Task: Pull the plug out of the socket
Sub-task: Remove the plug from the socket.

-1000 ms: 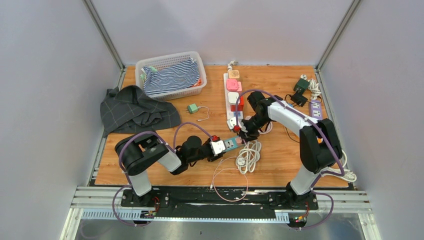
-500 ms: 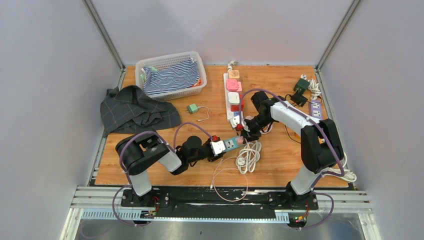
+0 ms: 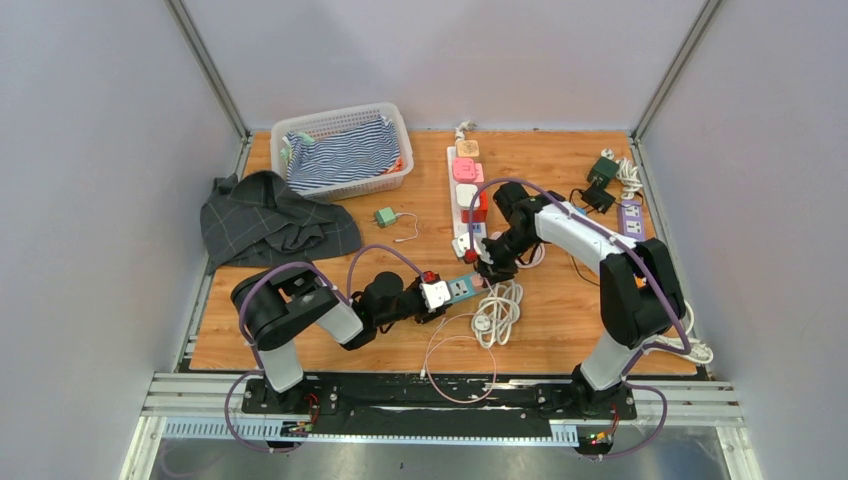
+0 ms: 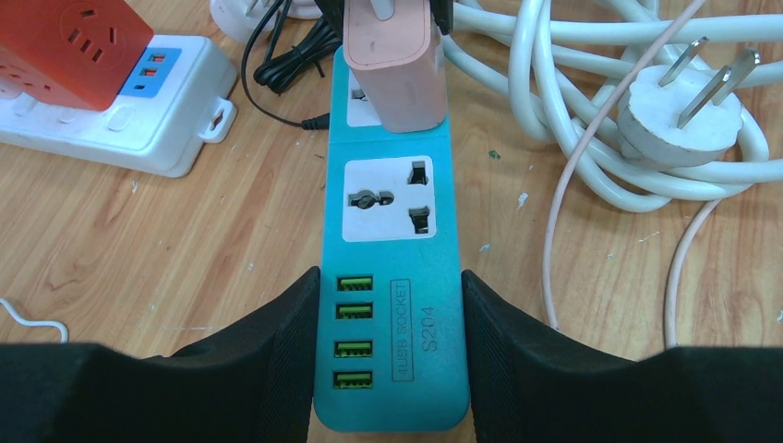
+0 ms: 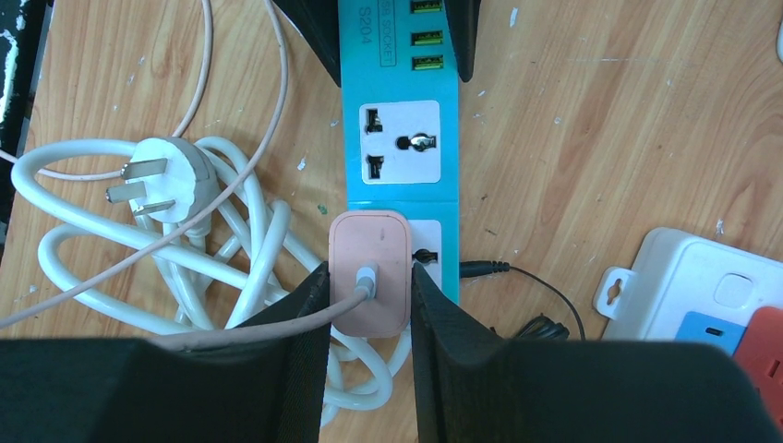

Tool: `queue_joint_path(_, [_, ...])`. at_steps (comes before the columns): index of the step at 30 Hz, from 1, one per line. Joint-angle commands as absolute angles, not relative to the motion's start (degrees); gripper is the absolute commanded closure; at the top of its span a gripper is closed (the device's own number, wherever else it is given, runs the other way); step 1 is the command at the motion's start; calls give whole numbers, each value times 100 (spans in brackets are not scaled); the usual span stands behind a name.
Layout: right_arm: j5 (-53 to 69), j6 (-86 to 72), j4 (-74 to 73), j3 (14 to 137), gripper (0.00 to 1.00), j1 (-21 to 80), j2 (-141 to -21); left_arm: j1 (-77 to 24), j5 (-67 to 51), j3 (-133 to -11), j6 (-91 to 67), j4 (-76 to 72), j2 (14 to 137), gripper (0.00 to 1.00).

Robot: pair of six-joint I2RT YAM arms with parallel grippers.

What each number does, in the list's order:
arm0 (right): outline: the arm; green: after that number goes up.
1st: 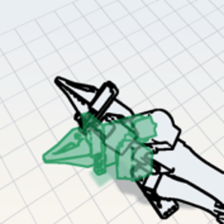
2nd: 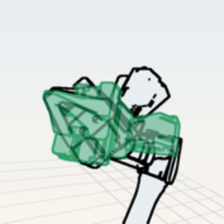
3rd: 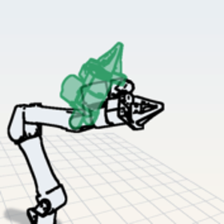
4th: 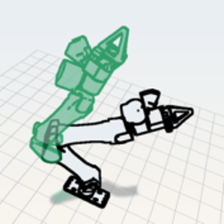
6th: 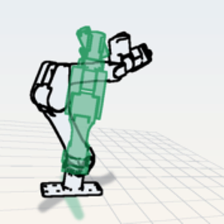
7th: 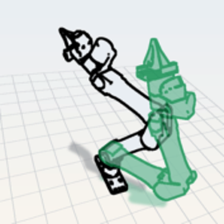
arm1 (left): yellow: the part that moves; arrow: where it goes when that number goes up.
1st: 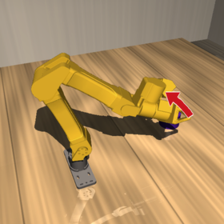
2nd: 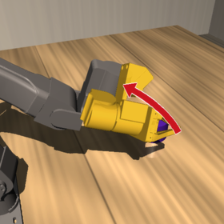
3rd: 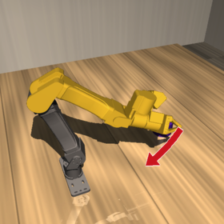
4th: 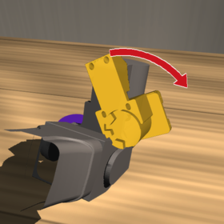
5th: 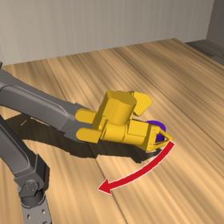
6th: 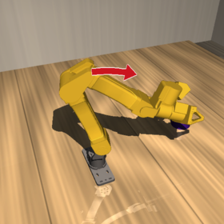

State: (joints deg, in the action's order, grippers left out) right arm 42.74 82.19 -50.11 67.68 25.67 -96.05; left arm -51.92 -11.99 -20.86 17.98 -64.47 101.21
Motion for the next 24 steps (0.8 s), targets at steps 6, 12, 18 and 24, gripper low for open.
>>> queue_joint_path(6, [4203,8144,-5238,6675,100,2690,-9627,-5194,-1142,-2074,1911,-6625,10256,100])
queue_joint_path(12, [4381,8234,-5238,6560,100,2188,-9401,-5201,-1158,-2109,1912,-6536,10245,100])
queue_joint_path(18, [4622,8227,-5238,6565,100,2296,-9492,-5201,-1168,-2118,1917,-6521,10239,100])
queue_joint_path(24, [4624,8123,-5292,6703,100,2810,-9585,-5201,-1166,-2127,1923,-6521,10257,100])
